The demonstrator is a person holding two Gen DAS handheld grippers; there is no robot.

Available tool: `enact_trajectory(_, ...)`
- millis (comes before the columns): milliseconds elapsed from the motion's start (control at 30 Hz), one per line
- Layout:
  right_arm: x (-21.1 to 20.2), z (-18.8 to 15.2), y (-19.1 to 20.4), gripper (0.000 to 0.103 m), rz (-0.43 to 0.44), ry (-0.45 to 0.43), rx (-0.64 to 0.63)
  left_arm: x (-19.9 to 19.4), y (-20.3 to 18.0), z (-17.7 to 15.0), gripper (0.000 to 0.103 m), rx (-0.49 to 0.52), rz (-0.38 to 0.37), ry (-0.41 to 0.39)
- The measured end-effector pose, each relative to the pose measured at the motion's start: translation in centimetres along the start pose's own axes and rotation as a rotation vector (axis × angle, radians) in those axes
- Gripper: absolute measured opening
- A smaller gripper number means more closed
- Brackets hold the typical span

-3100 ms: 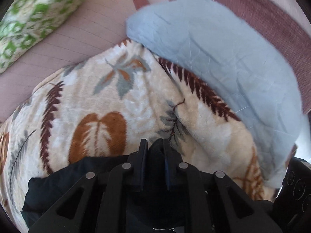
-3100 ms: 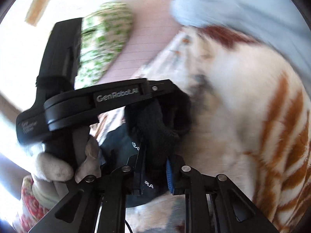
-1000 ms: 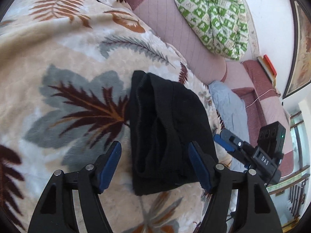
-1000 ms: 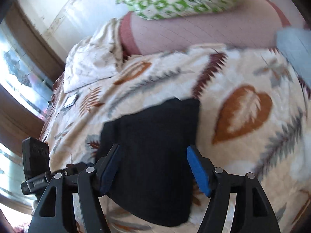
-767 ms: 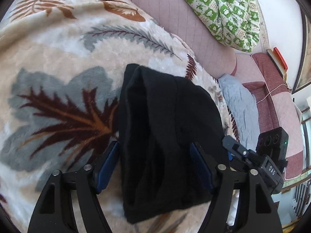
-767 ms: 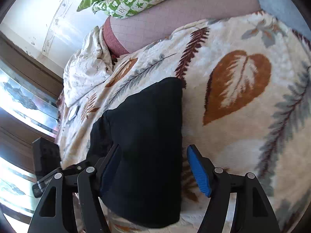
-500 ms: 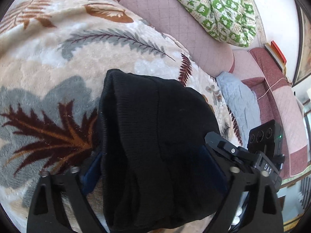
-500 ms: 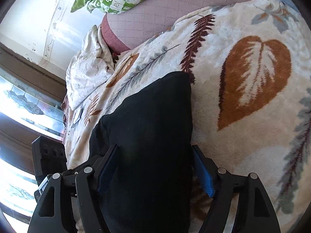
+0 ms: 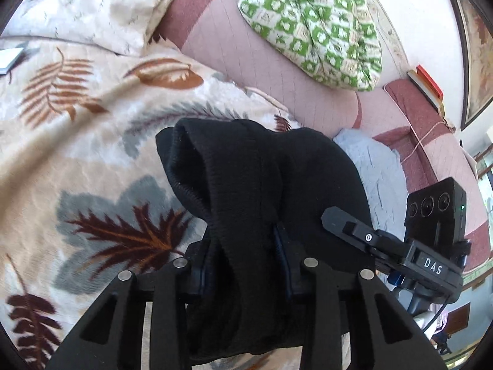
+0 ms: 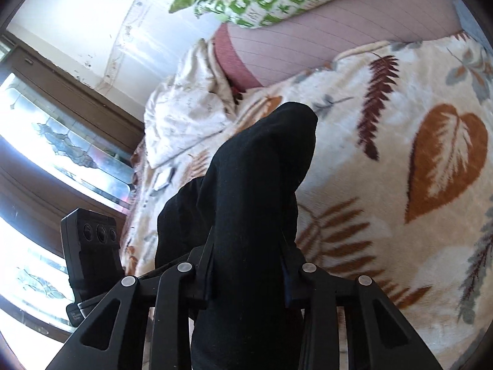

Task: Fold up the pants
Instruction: 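Grasp the folded pants bundle with the left tool while the right tool grasps its other end, then lower the black bundle onto the blanket and open both tools, withdrawing them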

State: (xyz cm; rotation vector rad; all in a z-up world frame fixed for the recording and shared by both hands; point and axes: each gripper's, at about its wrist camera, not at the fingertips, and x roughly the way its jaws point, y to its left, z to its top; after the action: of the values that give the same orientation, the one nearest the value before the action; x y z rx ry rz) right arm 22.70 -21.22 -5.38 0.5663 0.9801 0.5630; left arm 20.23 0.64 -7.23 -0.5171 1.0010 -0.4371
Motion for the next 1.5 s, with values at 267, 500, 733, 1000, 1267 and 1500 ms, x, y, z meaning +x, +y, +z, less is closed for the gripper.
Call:
enact_trajectory(267, 5.2, 0.2, -1.4, 0.042, -0.100, 0.068, 0.016, 3.5, 5.3, 1.2, 0.049, -0.094, 0.127, 0.119)
enact_trajectory(500, 2.3, -0.8, -1.4, 0.056, -0.198, -0.030, -0.053, -2.1, 7.2, 1.7, 0.049, -0.111, 0.013, 0.016)
enact_trajectory(733, -0.6, -2.9, 2.1, 0.055, -0.067, -0.062, -0.119, -0.5, 3.9, 4.7, 0.053, -0.060, -0.018, -0.013)
enact_trajectory(1000, 3.9, -6.3, -0.6, 0.055, -0.197, 0.024, -0.146, 3.4, 5.2, 4.4, 0.053, -0.115, 0.040, 0.043)
enact_trajectory(1267, -3.0, -6.9, 1.2, 0.055, -0.239, -0.146, -0.126, -7.4, 1.7, -0.9, 0.068, 0.060, 0.308, -0.187)
enact_trajectory(1500, -6.8, -13.6, 2.3, 0.058, -0.411, -0.210, -0.113, -13.6, -1.2, -10.7, 0.084, 0.162, 0.582, -0.339)
